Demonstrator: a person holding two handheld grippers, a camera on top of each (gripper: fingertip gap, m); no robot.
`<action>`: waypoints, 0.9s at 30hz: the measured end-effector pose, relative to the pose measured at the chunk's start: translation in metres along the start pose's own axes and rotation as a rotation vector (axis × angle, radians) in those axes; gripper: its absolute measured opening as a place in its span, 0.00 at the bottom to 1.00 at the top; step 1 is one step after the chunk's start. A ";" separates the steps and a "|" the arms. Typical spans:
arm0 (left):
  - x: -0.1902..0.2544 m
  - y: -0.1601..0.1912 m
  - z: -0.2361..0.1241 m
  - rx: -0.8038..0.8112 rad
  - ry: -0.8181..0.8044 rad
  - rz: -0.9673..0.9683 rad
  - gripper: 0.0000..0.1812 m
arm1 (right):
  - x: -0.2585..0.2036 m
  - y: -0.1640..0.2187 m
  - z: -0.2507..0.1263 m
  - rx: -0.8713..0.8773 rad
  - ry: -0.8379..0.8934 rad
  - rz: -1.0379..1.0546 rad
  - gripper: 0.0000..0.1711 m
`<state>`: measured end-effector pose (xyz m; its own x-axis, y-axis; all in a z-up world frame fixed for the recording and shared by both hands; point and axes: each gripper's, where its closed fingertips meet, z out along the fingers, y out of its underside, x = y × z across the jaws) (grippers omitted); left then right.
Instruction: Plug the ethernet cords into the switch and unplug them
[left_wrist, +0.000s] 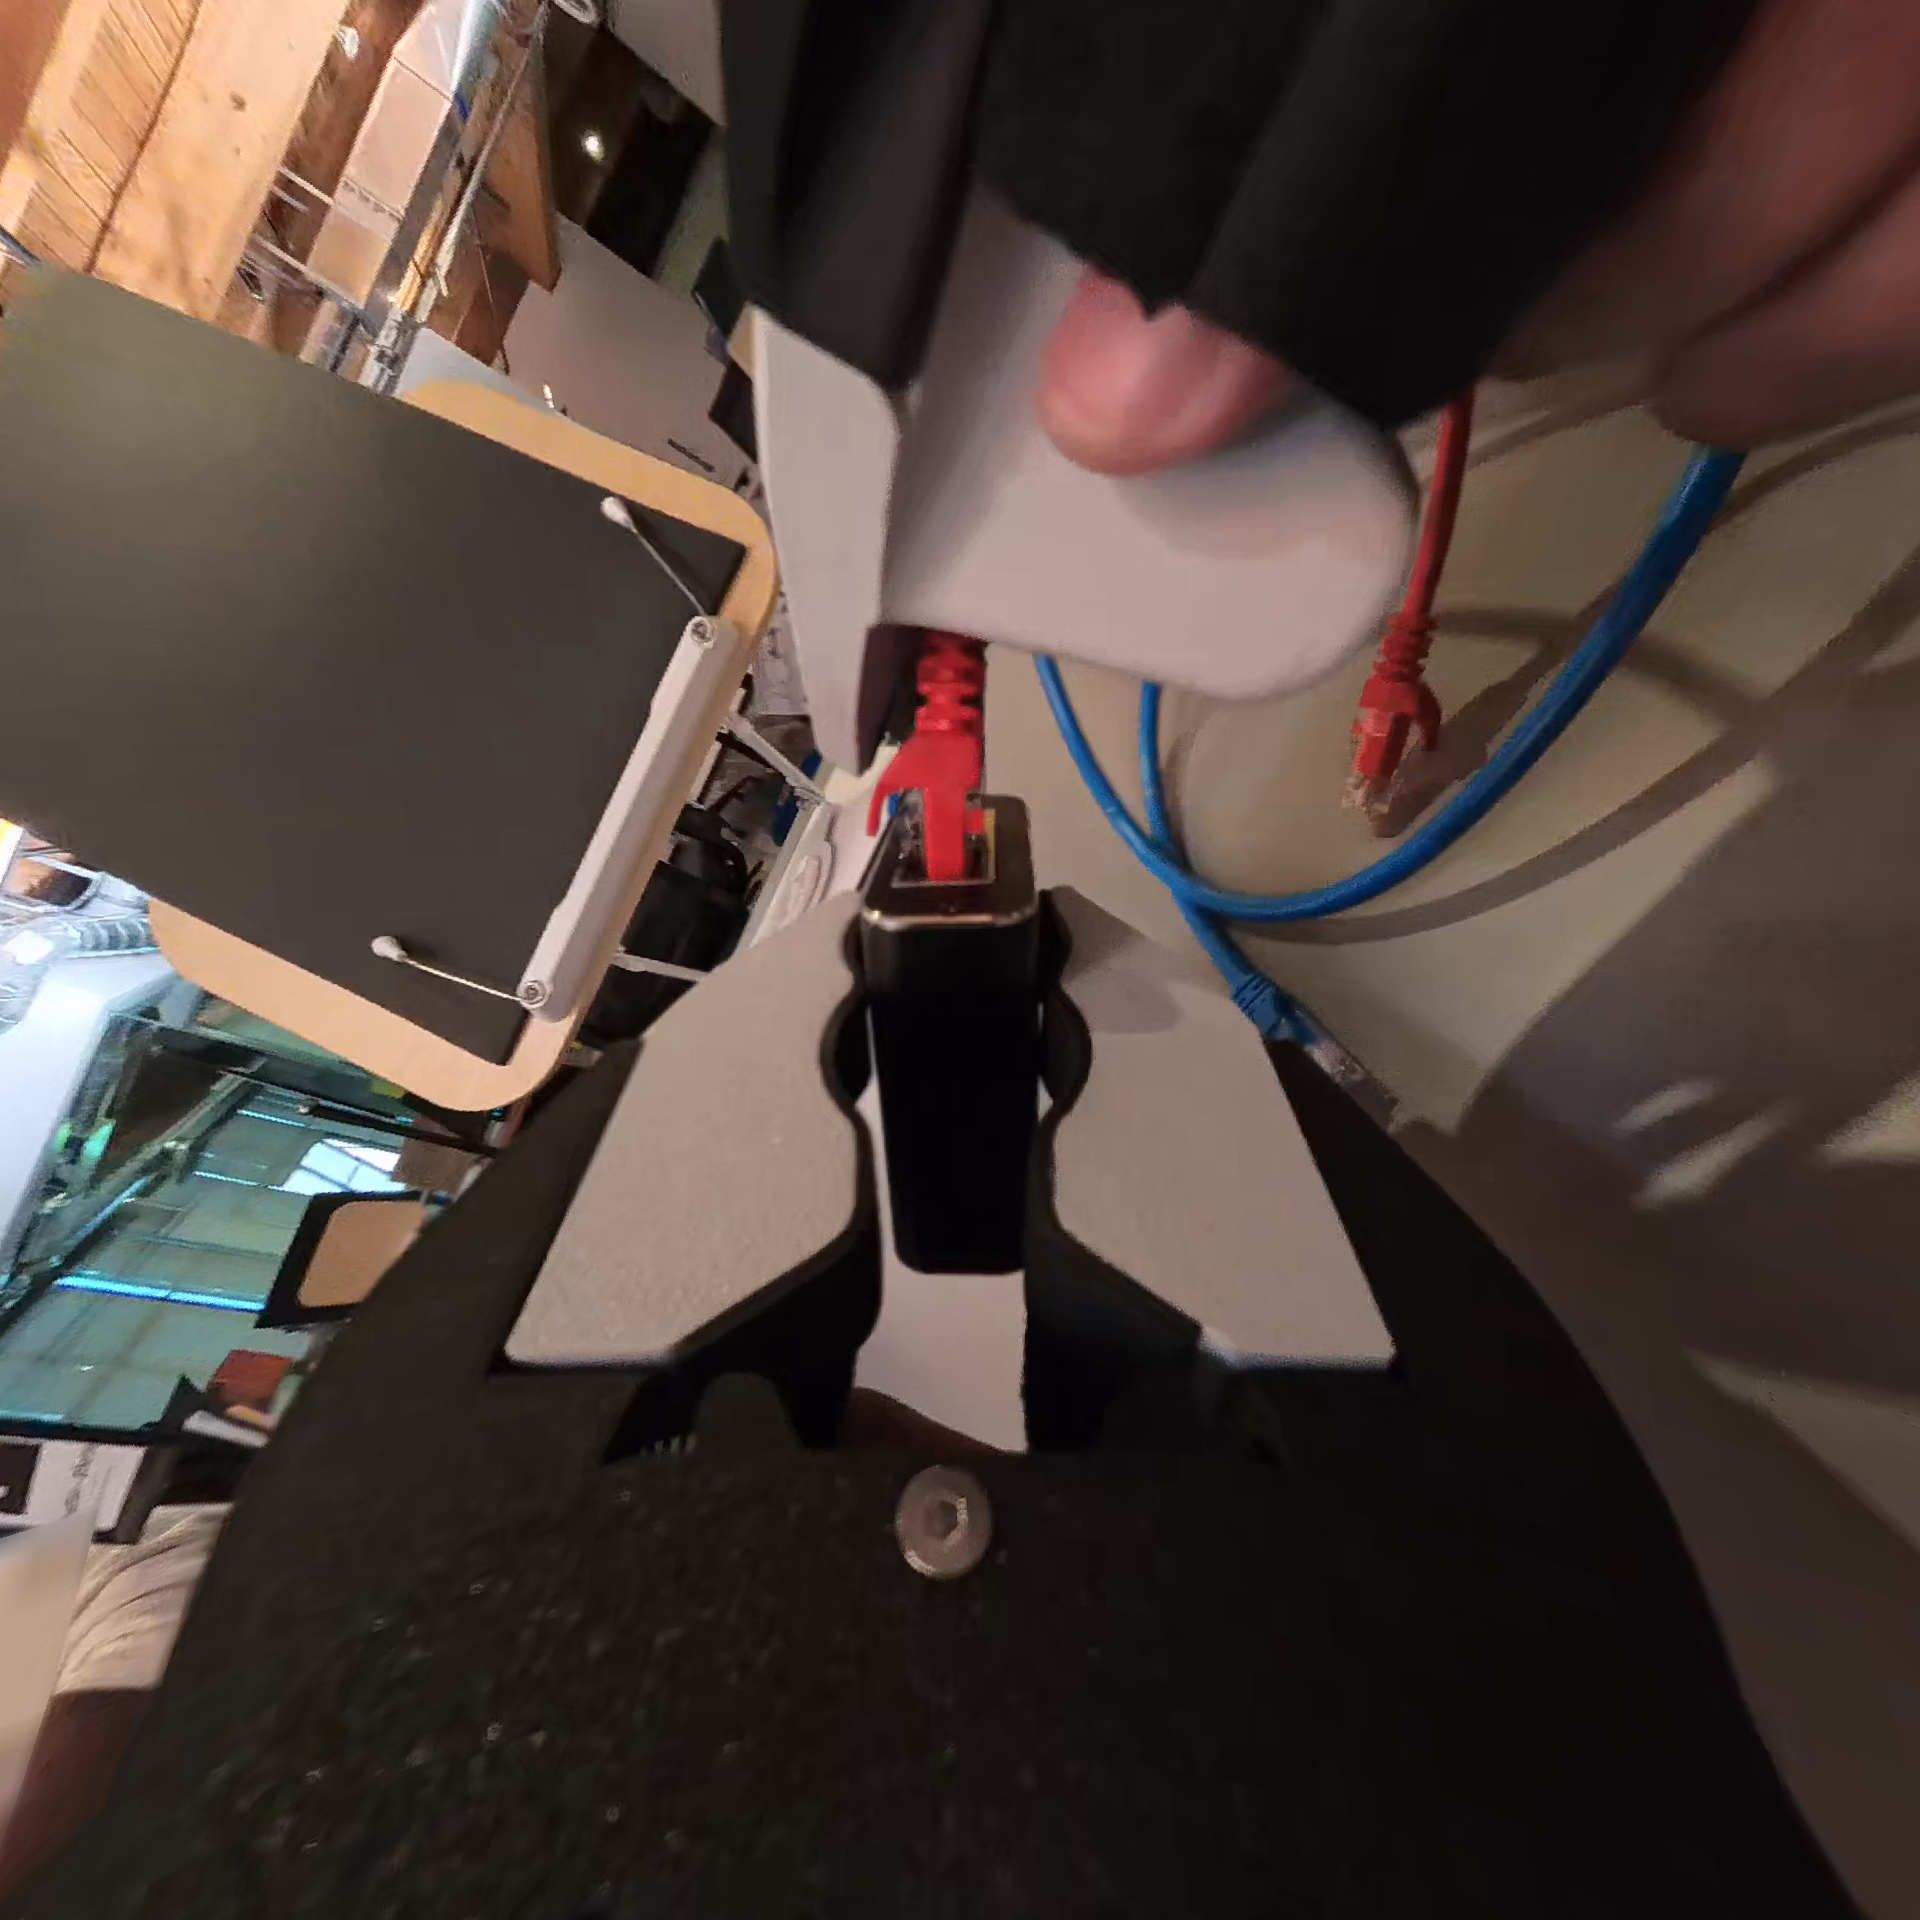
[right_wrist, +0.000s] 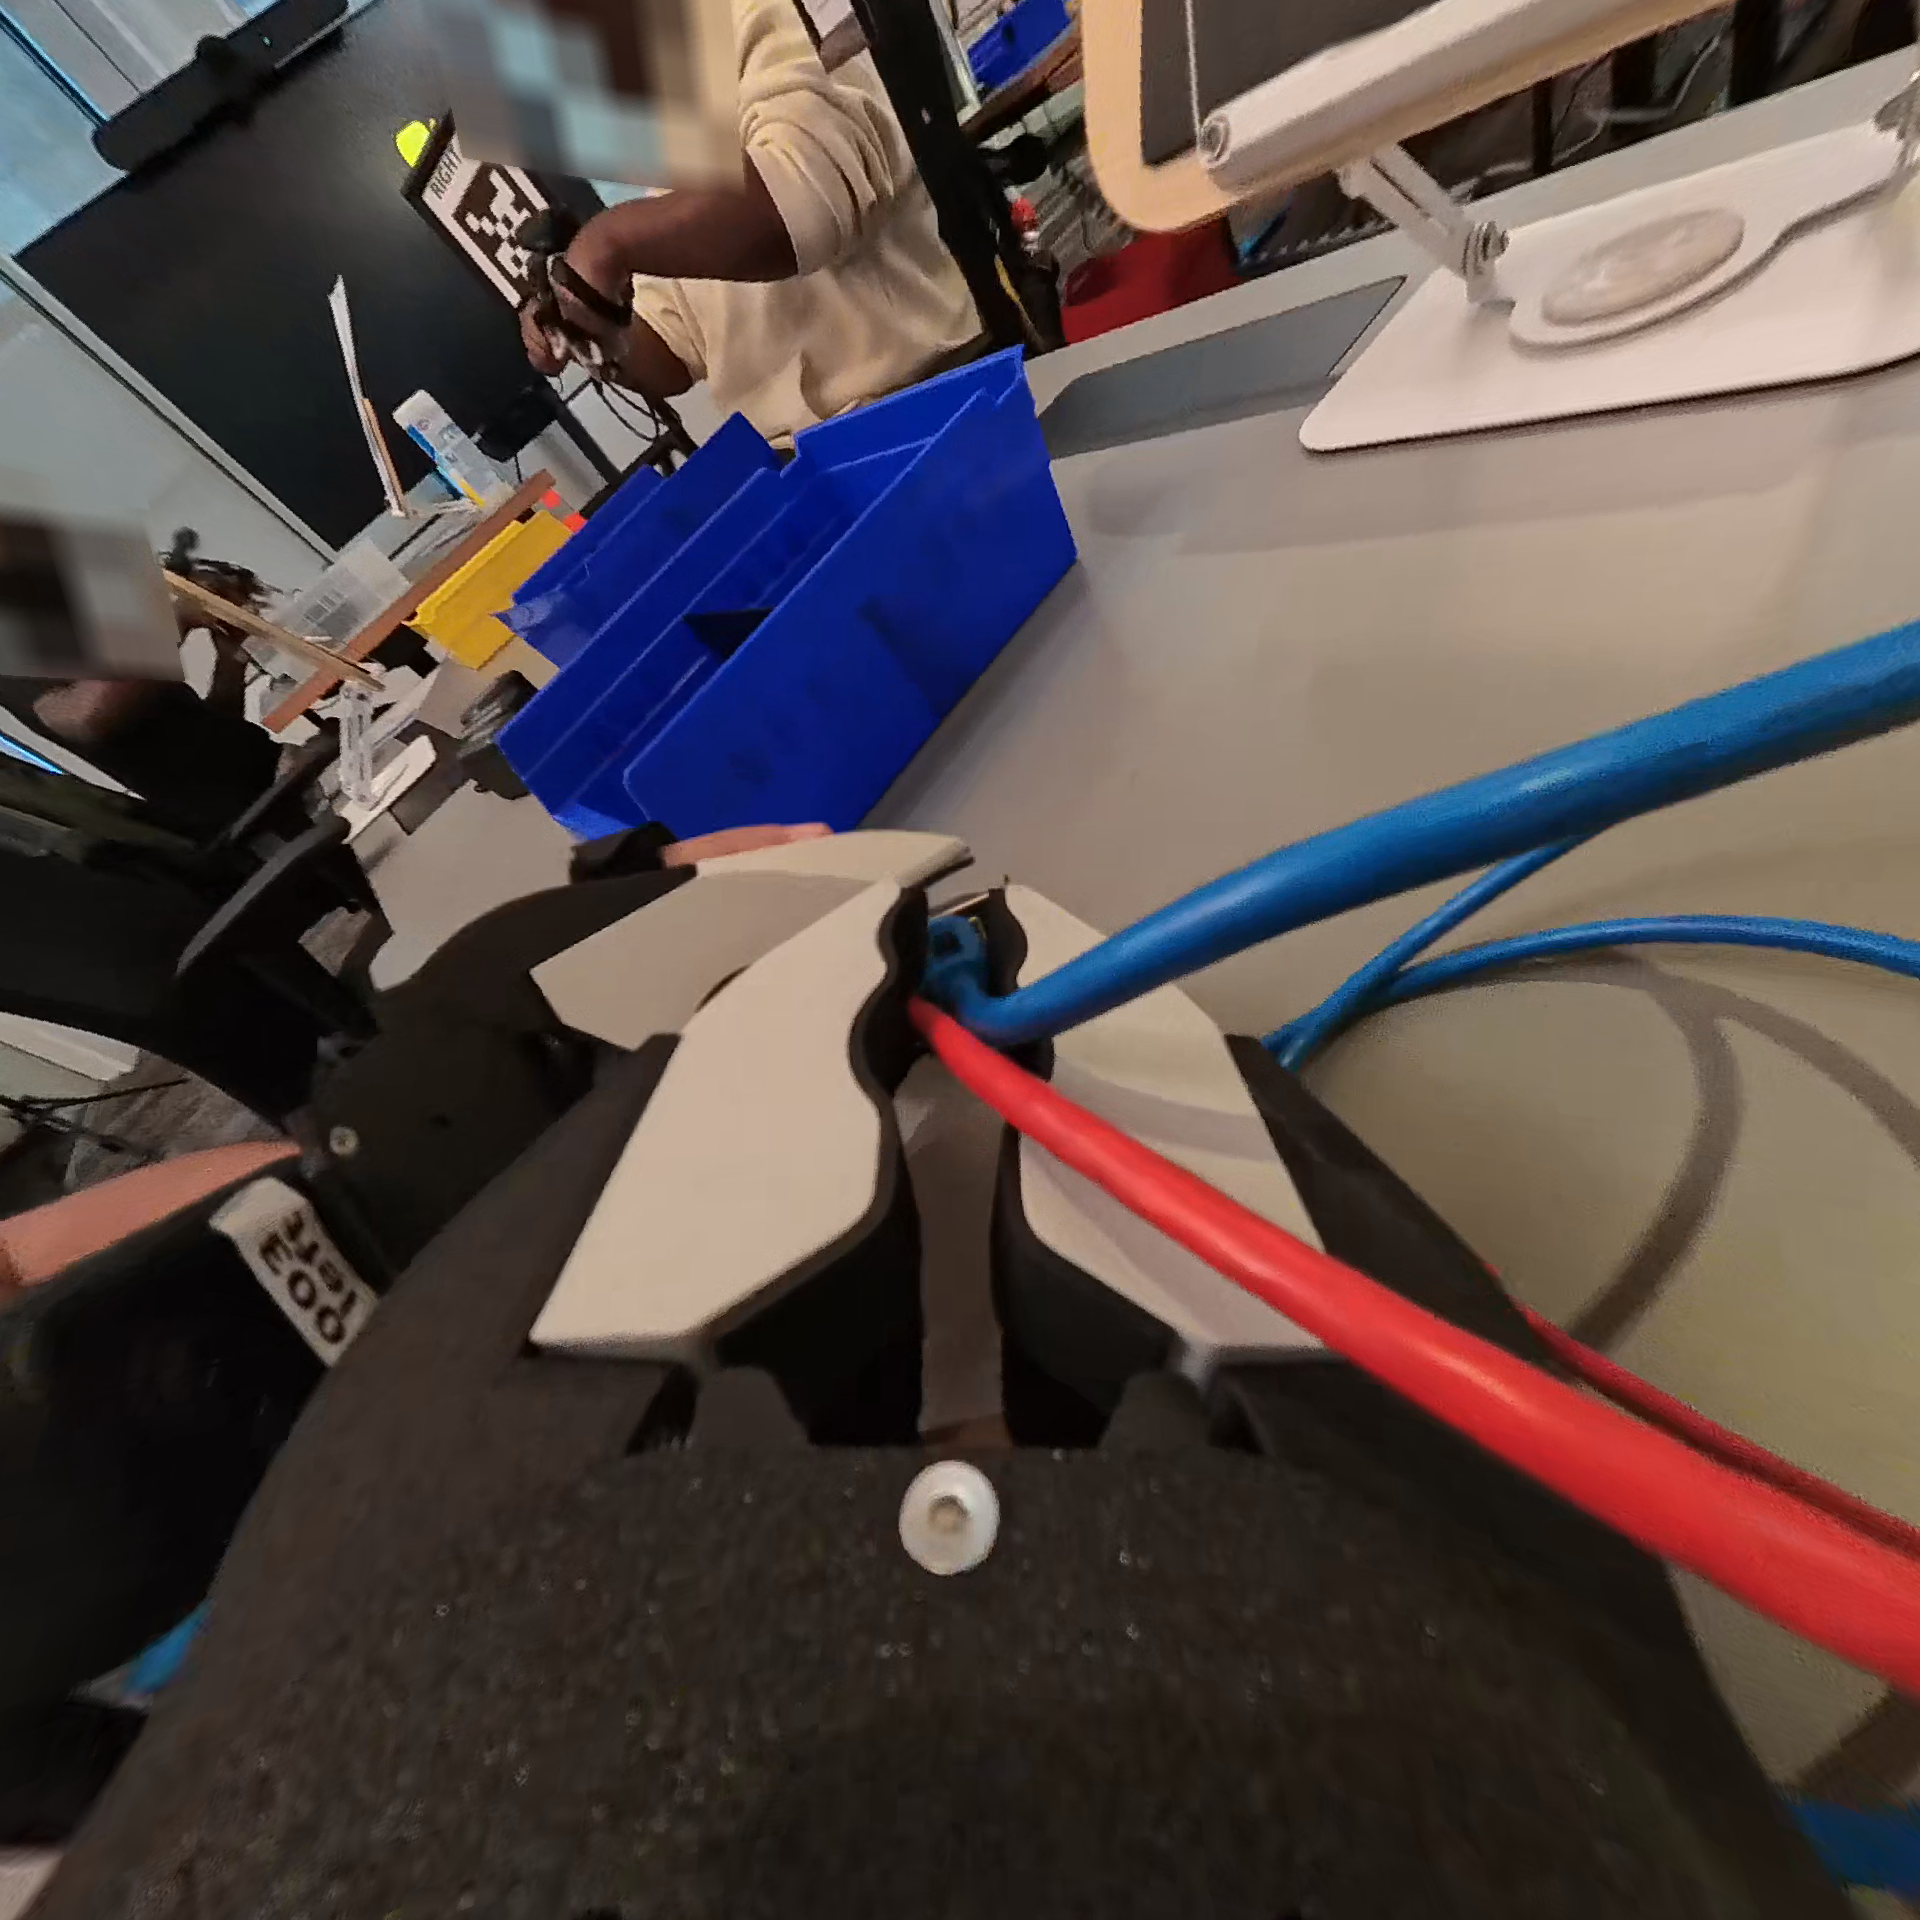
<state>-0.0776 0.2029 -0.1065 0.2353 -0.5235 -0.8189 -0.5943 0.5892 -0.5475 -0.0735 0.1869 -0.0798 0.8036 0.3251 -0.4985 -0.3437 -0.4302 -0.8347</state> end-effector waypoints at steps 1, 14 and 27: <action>0.002 0.002 0.002 -0.003 0.014 -0.005 0.15 | 0.002 0.001 0.001 0.003 0.018 -0.009 0.07; -0.009 0.028 0.043 0.122 0.016 0.131 0.15 | 0.022 0.040 -0.009 -0.237 0.003 -0.192 0.22; -0.001 0.039 0.036 0.152 0.113 0.106 0.15 | 0.003 0.020 0.026 -0.486 0.117 -1.598 0.19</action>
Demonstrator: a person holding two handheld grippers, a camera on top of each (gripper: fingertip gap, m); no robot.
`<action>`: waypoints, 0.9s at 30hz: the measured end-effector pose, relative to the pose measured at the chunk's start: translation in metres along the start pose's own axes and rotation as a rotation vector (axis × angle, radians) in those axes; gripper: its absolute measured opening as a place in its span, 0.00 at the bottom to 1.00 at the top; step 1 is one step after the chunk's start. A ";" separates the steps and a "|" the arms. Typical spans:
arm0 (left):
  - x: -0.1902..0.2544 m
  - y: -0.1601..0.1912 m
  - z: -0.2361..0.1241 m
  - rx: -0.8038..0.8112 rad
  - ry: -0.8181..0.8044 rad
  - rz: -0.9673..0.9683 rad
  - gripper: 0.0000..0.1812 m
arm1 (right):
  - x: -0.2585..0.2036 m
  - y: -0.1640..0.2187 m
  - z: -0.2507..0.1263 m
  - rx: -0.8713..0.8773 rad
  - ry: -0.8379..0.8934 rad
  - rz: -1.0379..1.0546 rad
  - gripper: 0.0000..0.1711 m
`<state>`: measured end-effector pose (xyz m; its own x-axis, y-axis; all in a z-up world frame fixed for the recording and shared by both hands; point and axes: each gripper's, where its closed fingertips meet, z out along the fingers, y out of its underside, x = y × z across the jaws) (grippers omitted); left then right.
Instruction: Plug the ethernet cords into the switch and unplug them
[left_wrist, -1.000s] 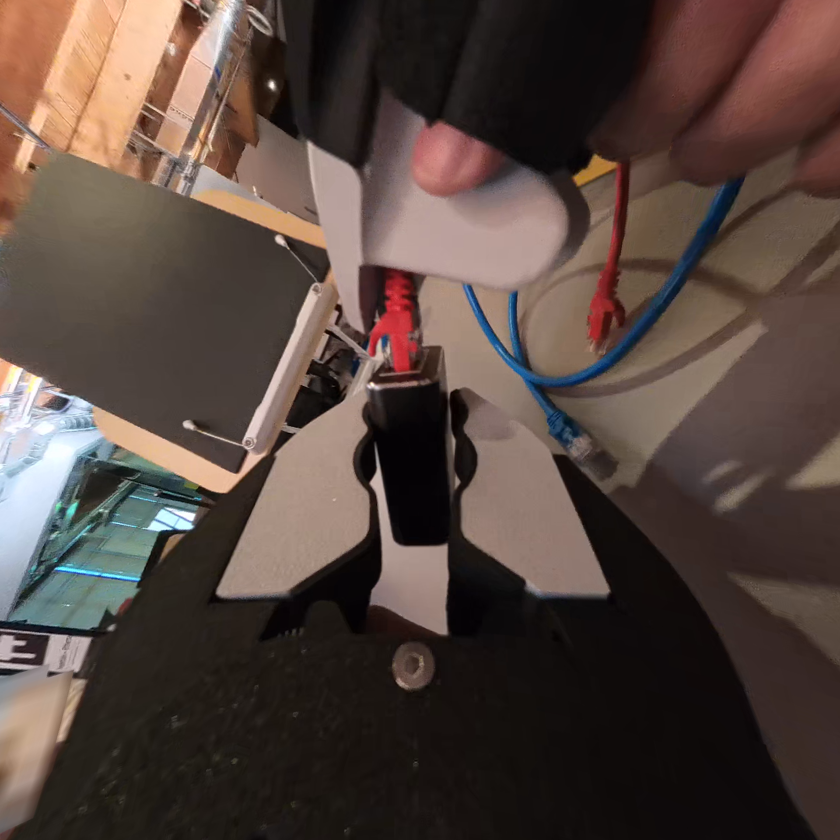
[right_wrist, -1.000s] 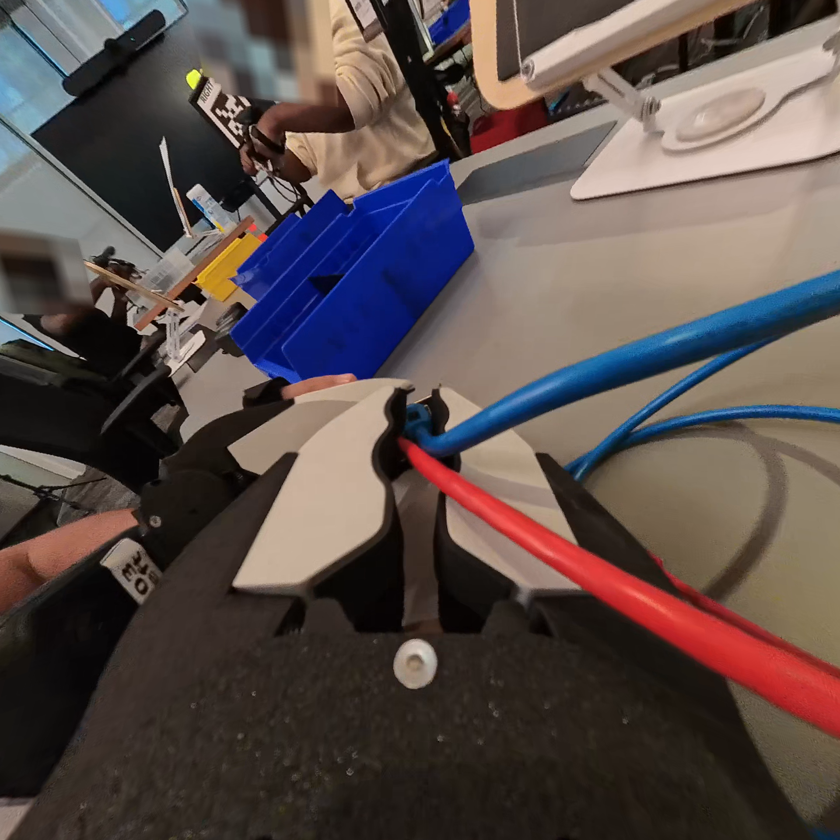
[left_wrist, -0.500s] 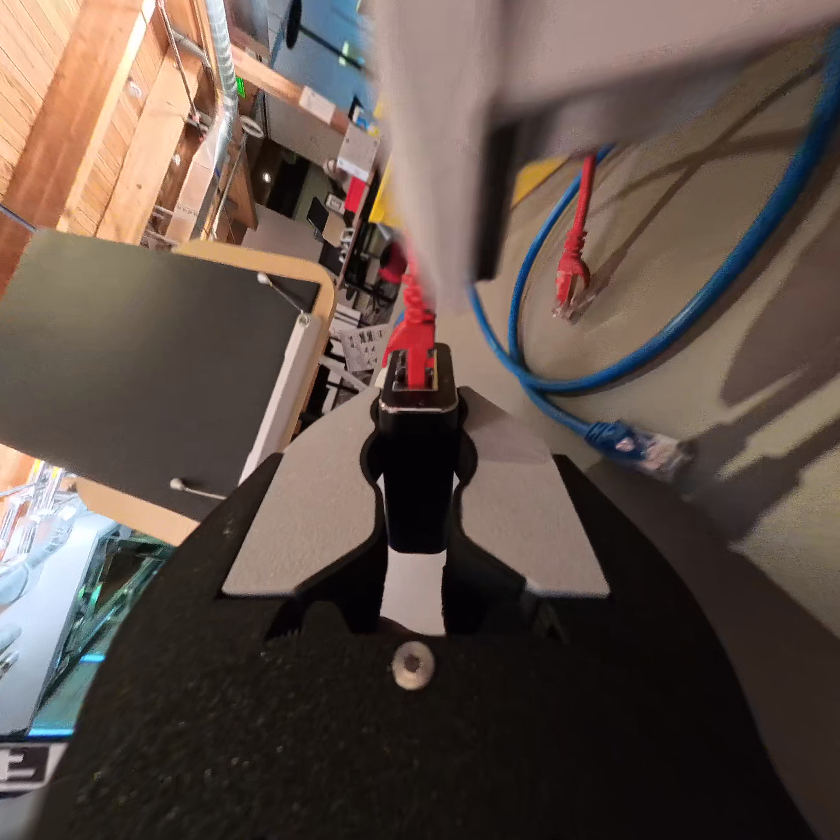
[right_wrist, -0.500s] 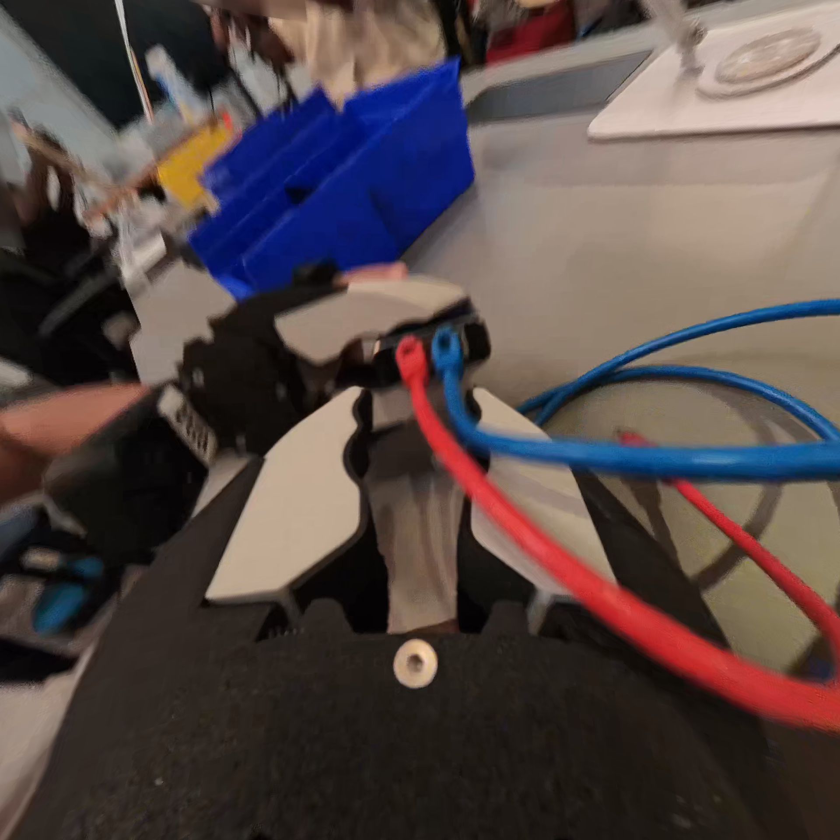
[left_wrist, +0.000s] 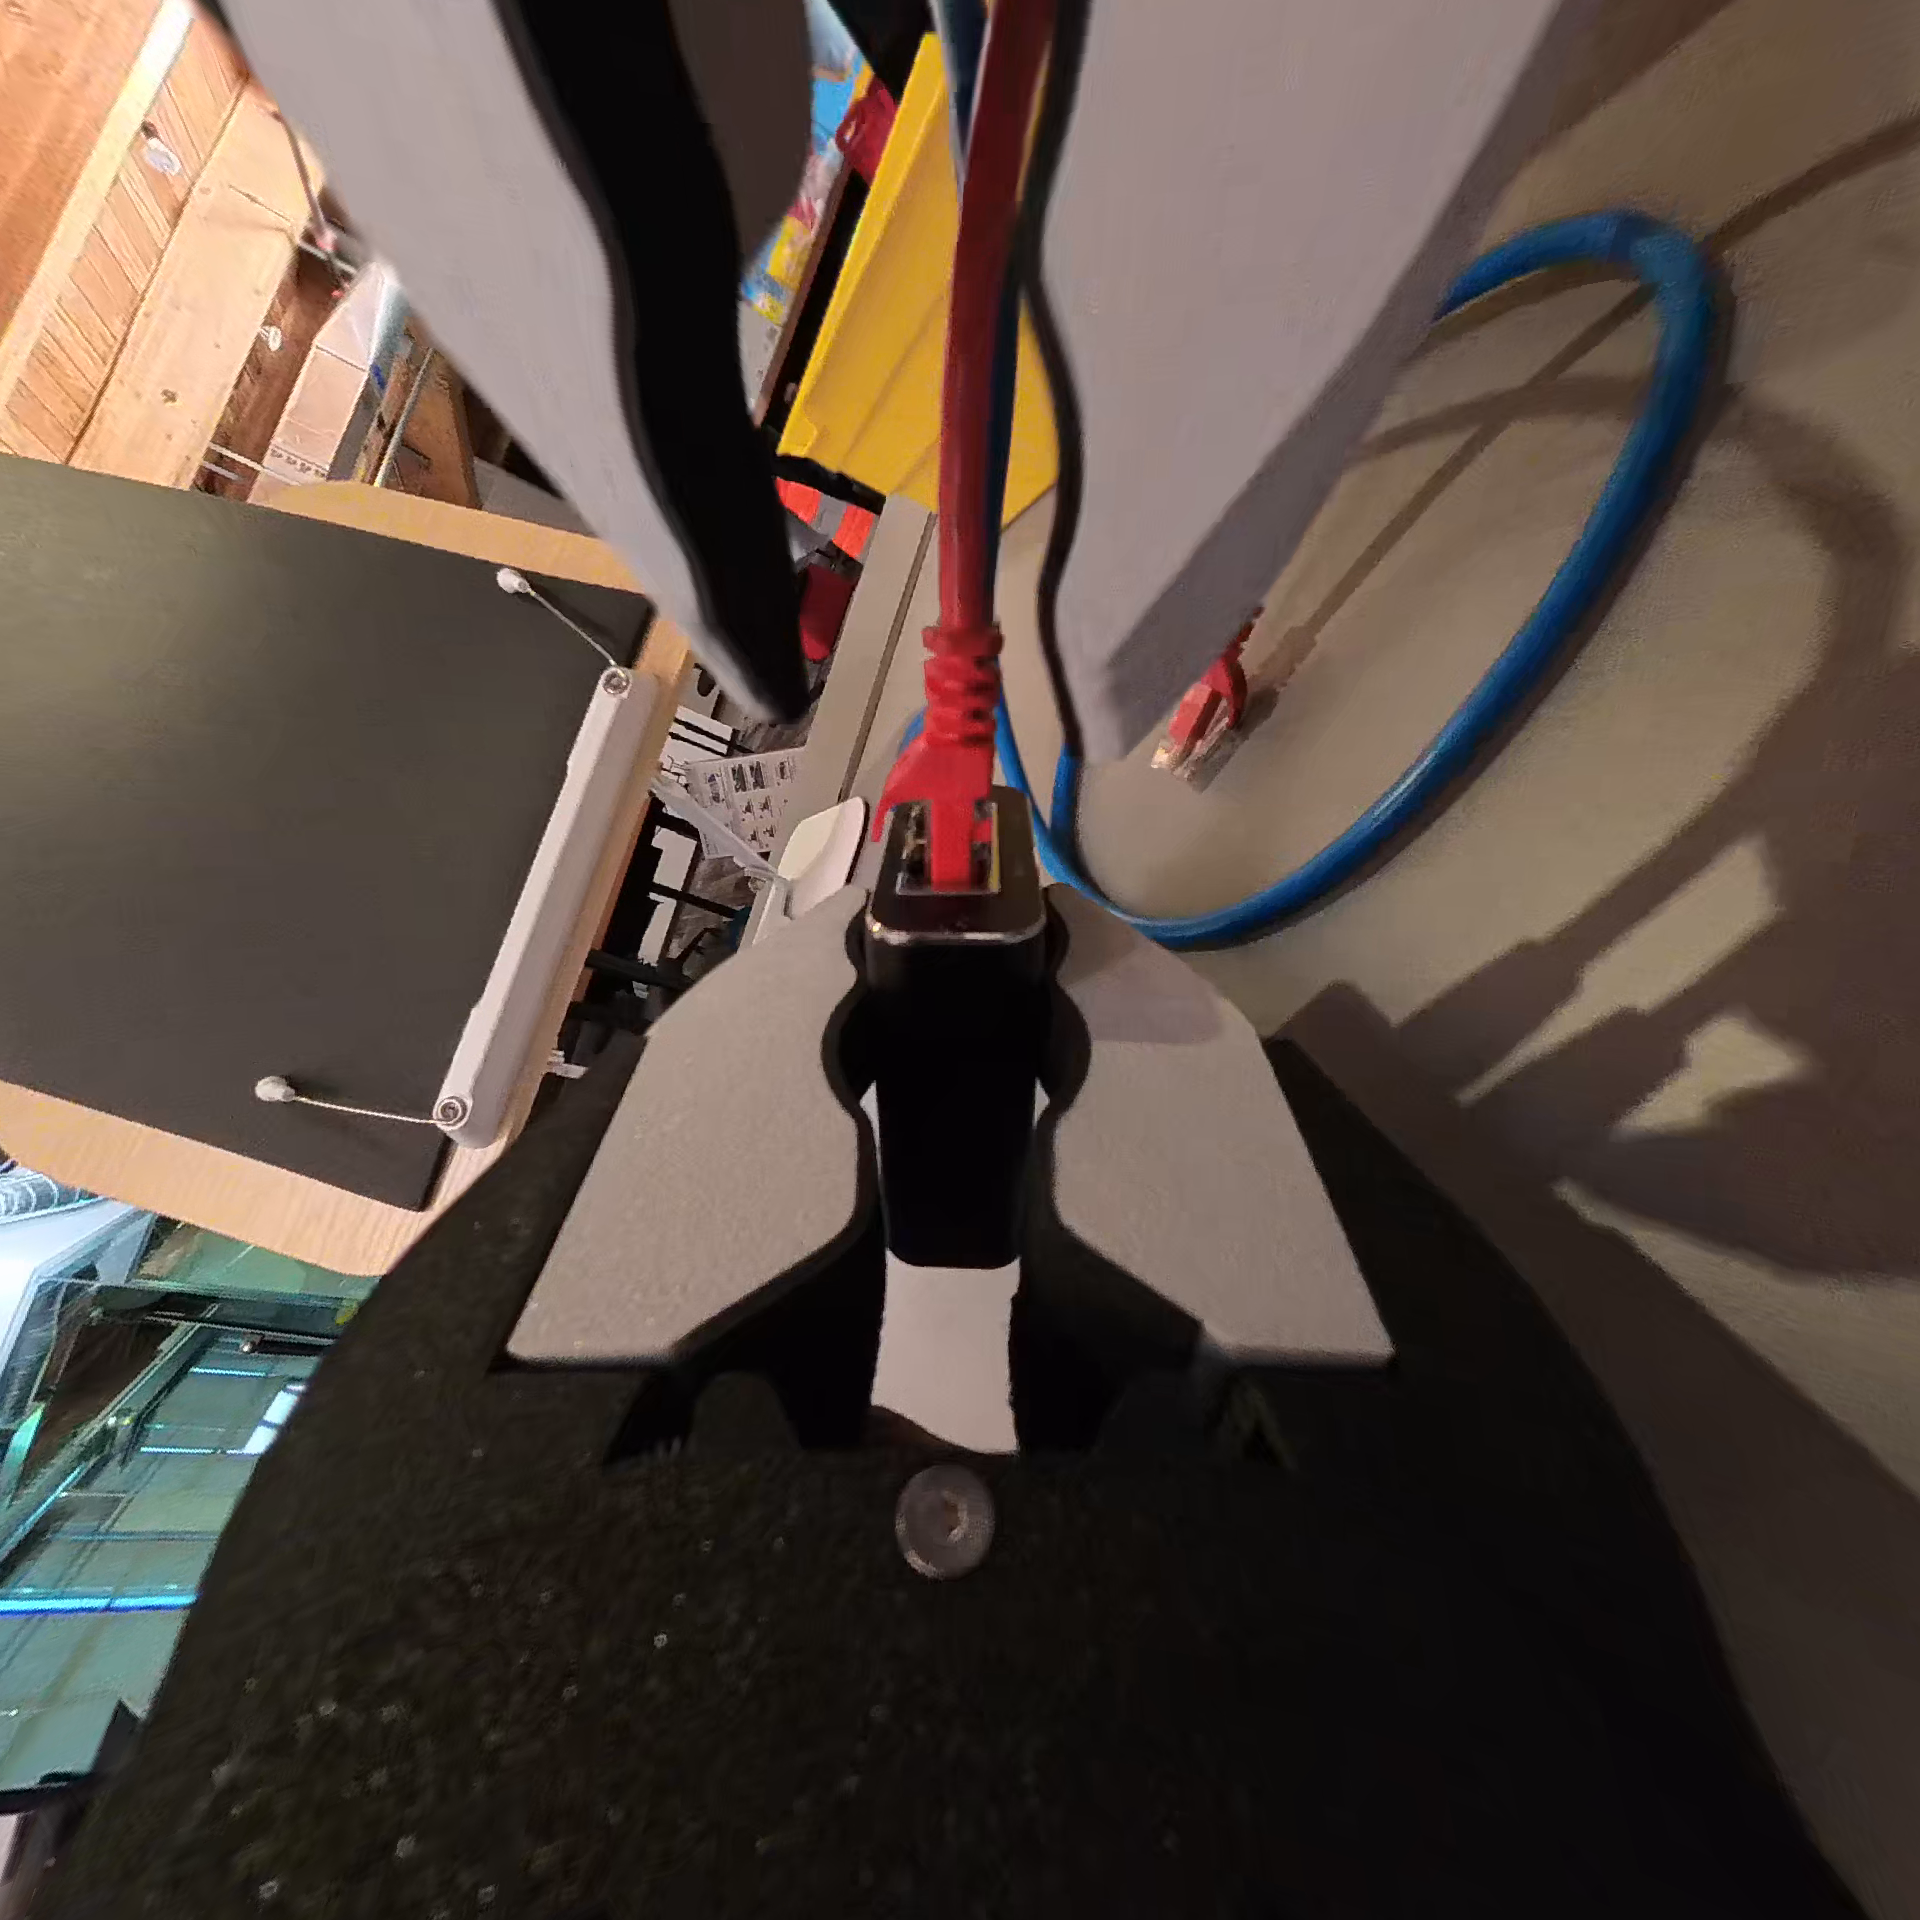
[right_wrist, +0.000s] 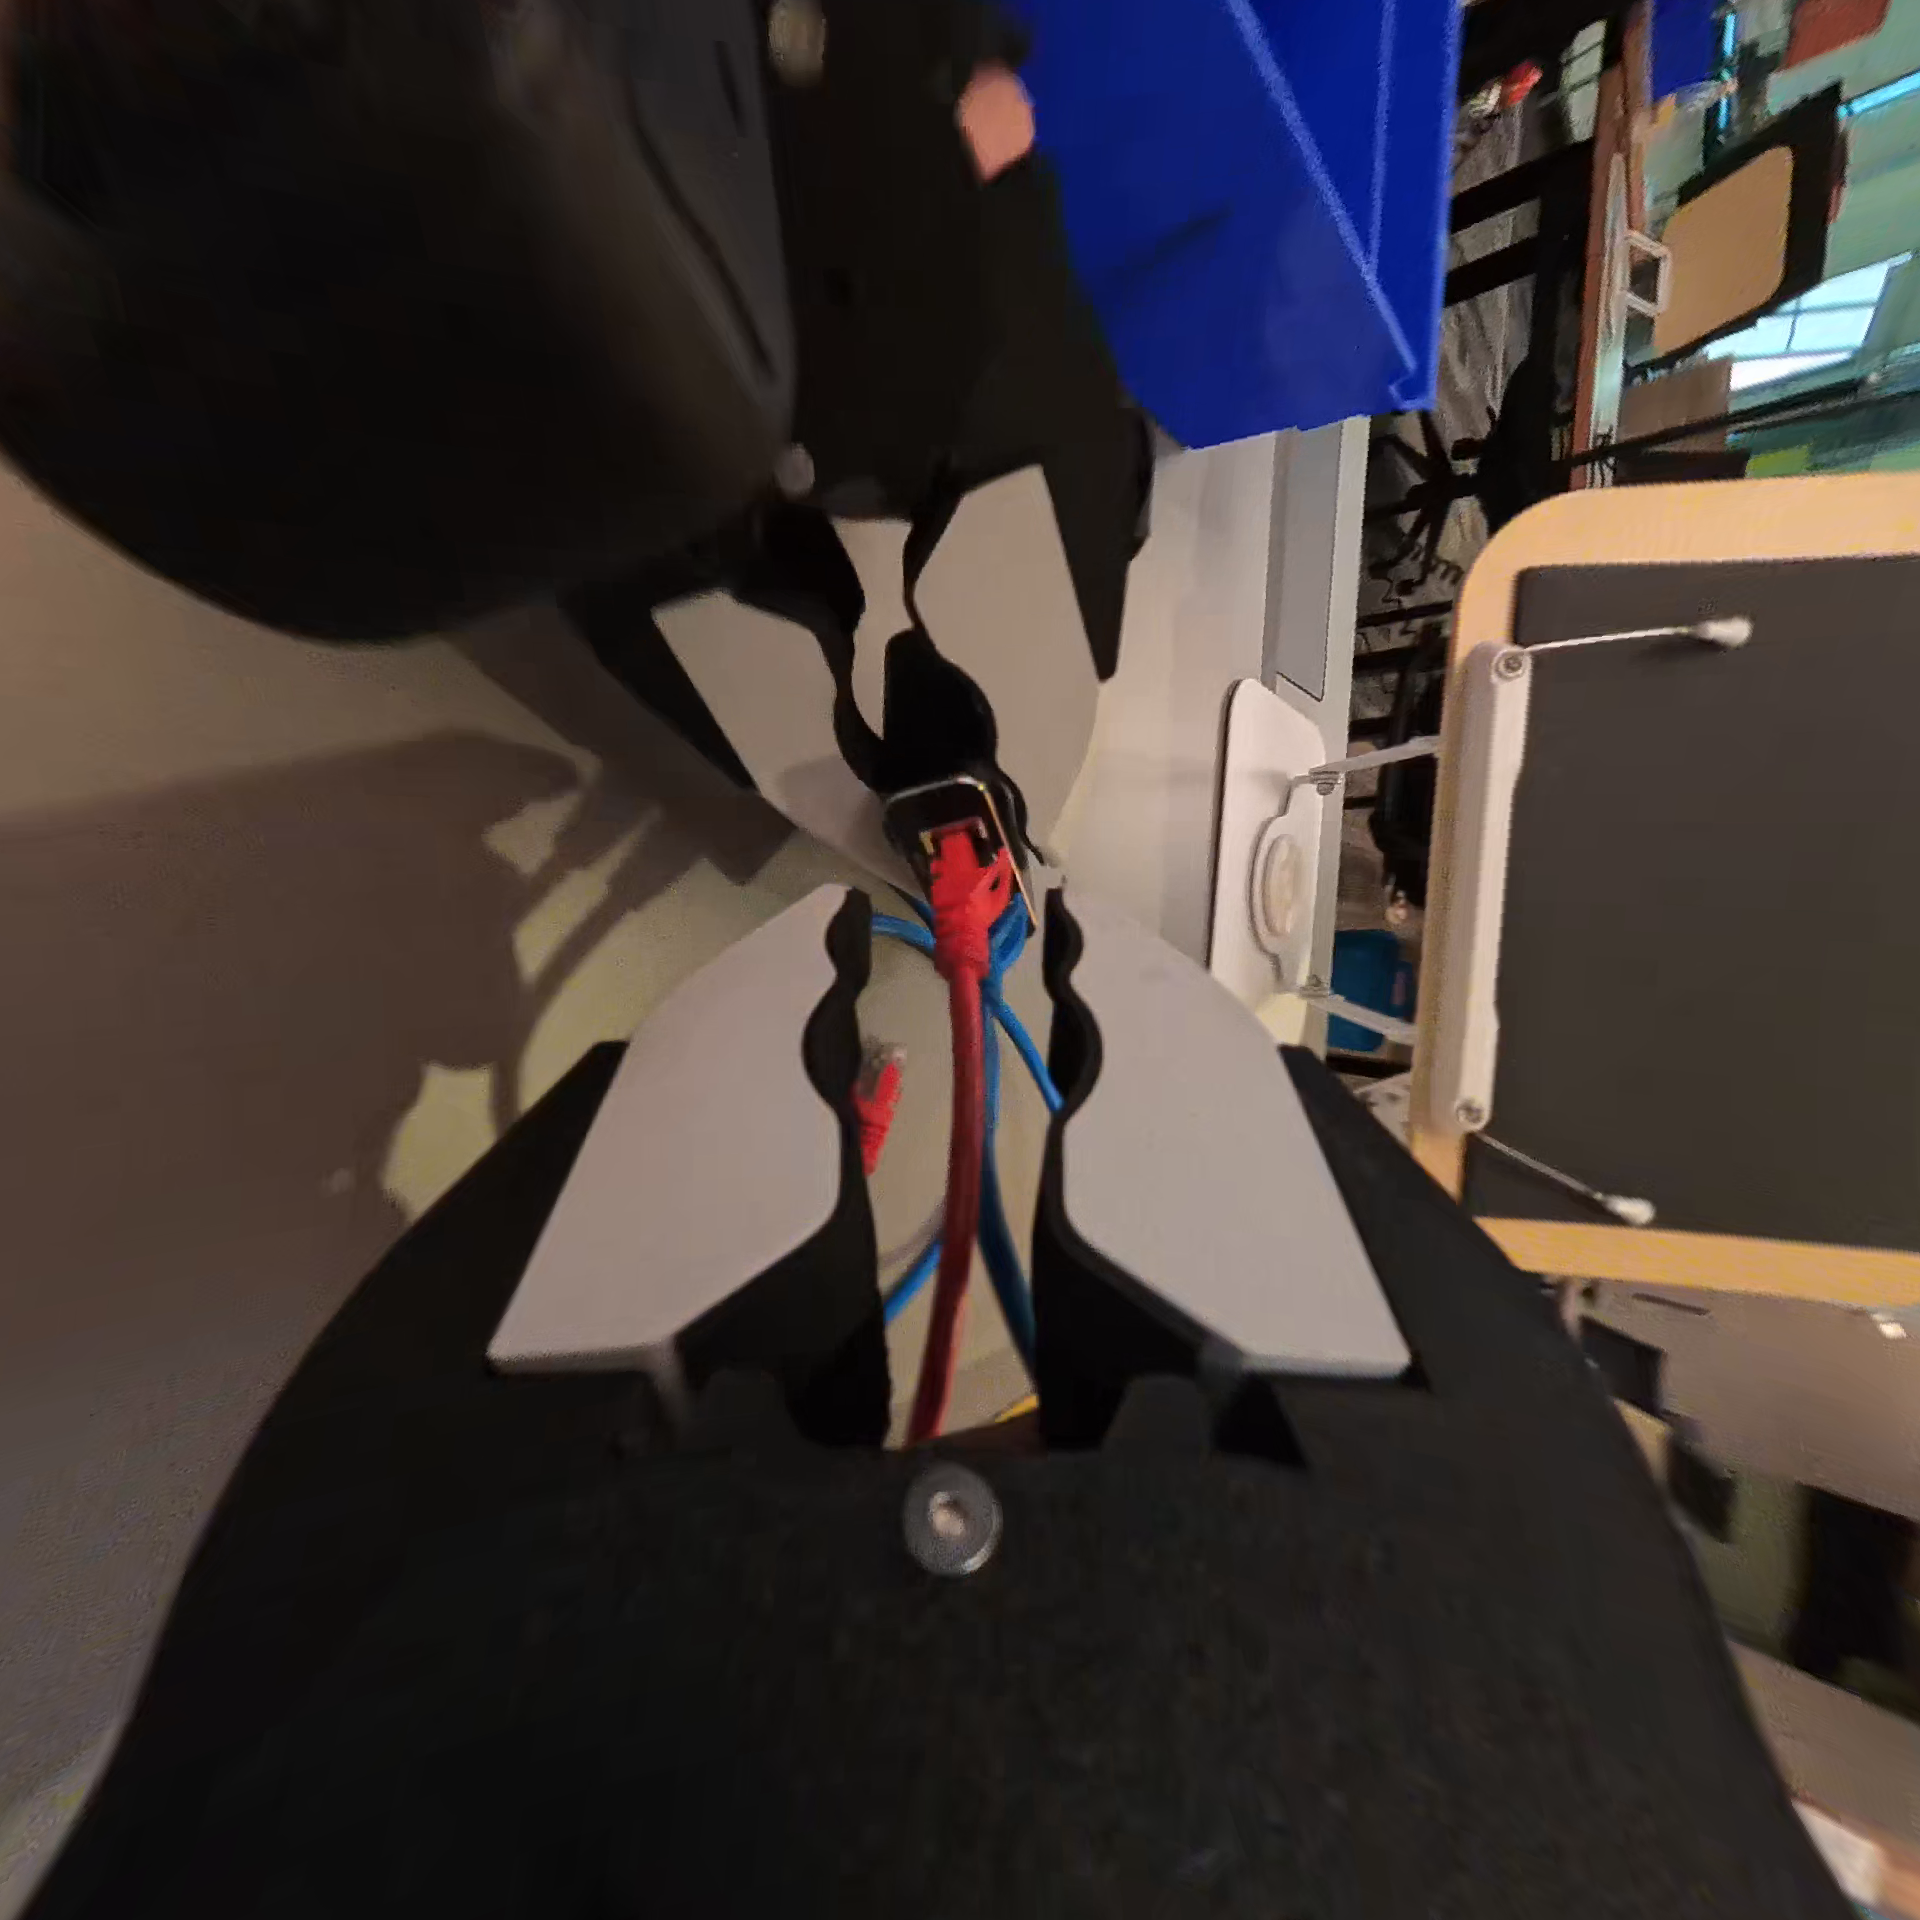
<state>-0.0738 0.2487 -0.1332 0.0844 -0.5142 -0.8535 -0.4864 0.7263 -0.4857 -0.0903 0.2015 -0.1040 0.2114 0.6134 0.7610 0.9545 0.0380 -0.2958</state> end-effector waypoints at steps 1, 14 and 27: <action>0.001 -0.001 -0.001 0.001 0.002 0.005 0.15 | 0.002 0.002 0.006 -0.012 0.006 -0.041 0.19; 0.005 -0.005 -0.004 -0.009 0.027 0.008 0.15 | -0.003 0.001 0.015 -0.005 0.012 -0.152 0.10; 0.007 0.000 -0.001 -0.067 0.028 0.010 0.15 | -0.008 0.009 0.021 -0.019 -0.006 -0.131 0.07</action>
